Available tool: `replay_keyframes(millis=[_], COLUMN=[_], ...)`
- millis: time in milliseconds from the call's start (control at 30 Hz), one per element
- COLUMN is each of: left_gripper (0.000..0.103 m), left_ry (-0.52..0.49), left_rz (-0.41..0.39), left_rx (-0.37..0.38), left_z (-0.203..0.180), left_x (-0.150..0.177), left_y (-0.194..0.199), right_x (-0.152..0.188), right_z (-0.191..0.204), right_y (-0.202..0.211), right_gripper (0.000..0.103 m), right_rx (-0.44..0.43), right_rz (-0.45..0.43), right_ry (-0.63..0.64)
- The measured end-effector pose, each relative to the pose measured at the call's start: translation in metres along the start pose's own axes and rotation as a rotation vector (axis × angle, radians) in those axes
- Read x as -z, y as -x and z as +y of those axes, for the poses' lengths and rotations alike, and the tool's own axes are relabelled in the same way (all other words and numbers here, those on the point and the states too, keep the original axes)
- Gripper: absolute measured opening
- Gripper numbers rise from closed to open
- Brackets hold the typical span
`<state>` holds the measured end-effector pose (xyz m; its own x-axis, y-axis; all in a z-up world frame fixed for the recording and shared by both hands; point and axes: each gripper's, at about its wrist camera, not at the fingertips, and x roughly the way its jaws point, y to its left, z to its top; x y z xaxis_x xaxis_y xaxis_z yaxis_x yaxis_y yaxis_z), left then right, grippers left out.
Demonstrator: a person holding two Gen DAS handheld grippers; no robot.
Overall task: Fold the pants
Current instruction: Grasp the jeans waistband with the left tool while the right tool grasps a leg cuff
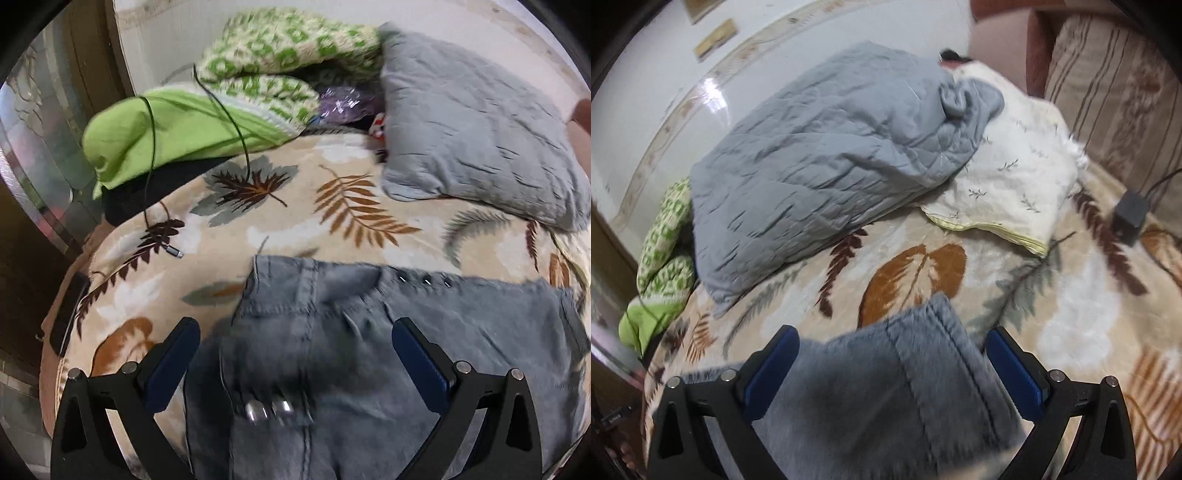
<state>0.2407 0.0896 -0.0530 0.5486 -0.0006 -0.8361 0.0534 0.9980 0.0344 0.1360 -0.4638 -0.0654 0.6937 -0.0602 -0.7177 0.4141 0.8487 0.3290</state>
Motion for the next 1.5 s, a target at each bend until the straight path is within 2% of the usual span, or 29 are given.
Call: replay_keyframes(millis=[200, 267, 367, 467, 600, 800, 900, 967, 1100, 1167, 1200, 1367, 1433, 1500], left_gripper=[0.102, 0.097, 0.087, 0.084, 0.084, 0.084, 0.073, 0.058, 0.045, 0.021, 0.018, 0.016, 0.023, 0.024], left_ry=[0.049, 0.071, 0.117, 0.160, 0.175, 0.185, 0.188, 0.196, 0.180, 0.187, 0.189, 0.185, 0.186, 0.169], left_rz=[0.091, 0.115, 0.161, 0.199, 0.195, 0.238, 0.266, 0.287, 0.306, 0.287, 0.286, 0.292, 0.306, 0.304], left_rx=[-0.017, -0.019, -0.012, 0.022, 0.089, 0.086, 0.089, 0.110, 0.100, 0.100, 0.099, 0.091, 0.089, 0.074], left_z=[0.022, 0.030, 0.041, 0.046, 0.040, 0.039, 0.037, 0.036, 0.033, 0.034, 0.036, 0.038, 0.038, 0.033], left_x=[-0.039, -0.048, -0.058, -0.061, -0.067, -0.070, -0.067, -0.064, -0.060, -0.061, -0.060, -0.060, -0.061, -0.058], left_y=[-0.045, -0.057, -0.075, -0.087, -0.092, -0.110, -0.122, -0.128, -0.136, -0.135, -0.136, -0.138, -0.140, -0.141], right_x=[-0.001, 0.004, 0.011, 0.009, 0.009, 0.013, 0.012, 0.011, 0.010, 0.009, 0.010, 0.009, 0.008, 0.007], right_z=[-0.021, -0.023, -0.025, -0.028, -0.029, -0.026, -0.025, -0.027, -0.035, -0.039, -0.040, -0.037, -0.033, -0.031], right_y=[-0.054, -0.064, -0.069, -0.066, -0.068, -0.069, -0.069, -0.069, -0.069, -0.069, -0.069, -0.069, -0.068, -0.067], right_gripper=[0.081, 0.076, 0.076, 0.076, 0.076, 0.076, 0.076, 0.076, 0.076, 0.076, 0.076, 0.076, 0.076, 0.076], right_rx=[0.030, 0.035, 0.056, 0.049, 0.052, 0.058, 0.064, 0.064, 0.058, 0.055, 0.054, 0.034, 0.028, 0.028], right_rz=[0.099, 0.128, 0.116, 0.098, 0.095, 0.113, 0.103, 0.104, 0.106, 0.106, 0.107, 0.122, 0.124, 0.123], right_ry=[-0.020, -0.009, 0.013, -0.007, -0.019, -0.016, -0.008, -0.016, -0.043, -0.057, -0.062, -0.050, -0.033, -0.019])
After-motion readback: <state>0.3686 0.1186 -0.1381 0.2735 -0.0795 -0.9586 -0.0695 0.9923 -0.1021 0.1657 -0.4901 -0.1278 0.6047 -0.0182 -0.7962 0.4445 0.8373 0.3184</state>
